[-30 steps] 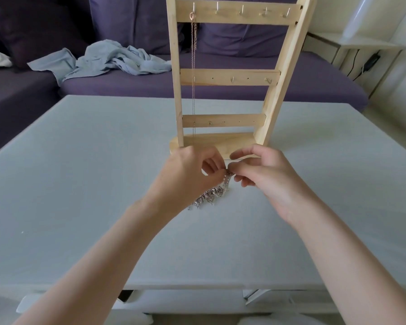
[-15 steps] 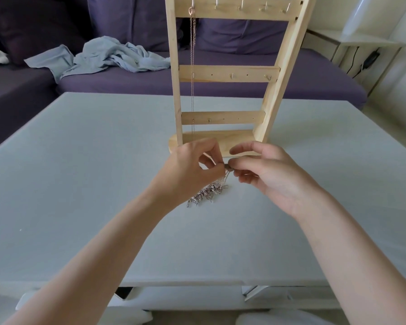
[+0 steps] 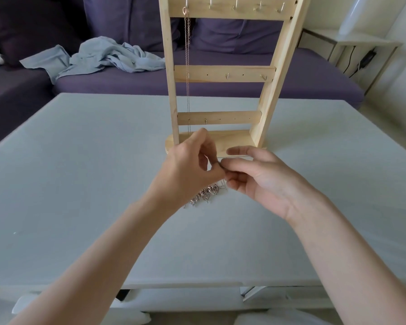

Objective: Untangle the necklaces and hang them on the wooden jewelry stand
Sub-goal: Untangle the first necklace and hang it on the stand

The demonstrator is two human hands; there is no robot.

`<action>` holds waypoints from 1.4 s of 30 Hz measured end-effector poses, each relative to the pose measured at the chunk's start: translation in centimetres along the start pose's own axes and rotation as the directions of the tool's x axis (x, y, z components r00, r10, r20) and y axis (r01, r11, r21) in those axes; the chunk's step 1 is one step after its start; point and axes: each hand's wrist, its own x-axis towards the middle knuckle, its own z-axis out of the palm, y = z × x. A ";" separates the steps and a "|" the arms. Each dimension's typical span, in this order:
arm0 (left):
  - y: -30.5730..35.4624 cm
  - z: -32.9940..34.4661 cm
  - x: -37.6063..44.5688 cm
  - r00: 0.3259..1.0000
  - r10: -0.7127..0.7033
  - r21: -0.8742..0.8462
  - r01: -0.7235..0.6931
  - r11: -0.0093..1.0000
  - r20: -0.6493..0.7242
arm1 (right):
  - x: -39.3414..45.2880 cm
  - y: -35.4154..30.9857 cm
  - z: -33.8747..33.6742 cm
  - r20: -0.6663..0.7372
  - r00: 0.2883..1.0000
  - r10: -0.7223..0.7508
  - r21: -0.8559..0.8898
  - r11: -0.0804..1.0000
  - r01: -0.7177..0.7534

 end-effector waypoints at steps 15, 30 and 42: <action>0.3 0.6 -0.1 0.922 -0.297 -0.211 0.351 0.912 0.250 | 0.4 0.0 -0.3 -0.076 0.995 -0.068 -0.180 0.982 0.053; 0.5 0.0 -0.2 0.992 -0.127 0.066 0.128 0.990 -0.024 | 0.3 0.0 -0.5 -0.073 0.956 -0.285 -0.312 0.917 0.250; 0.1 0.3 -0.2 0.998 -0.062 0.071 0.061 0.996 0.021 | -0.1 -0.6 -1.1 0.005 0.976 -0.218 -0.235 0.948 0.213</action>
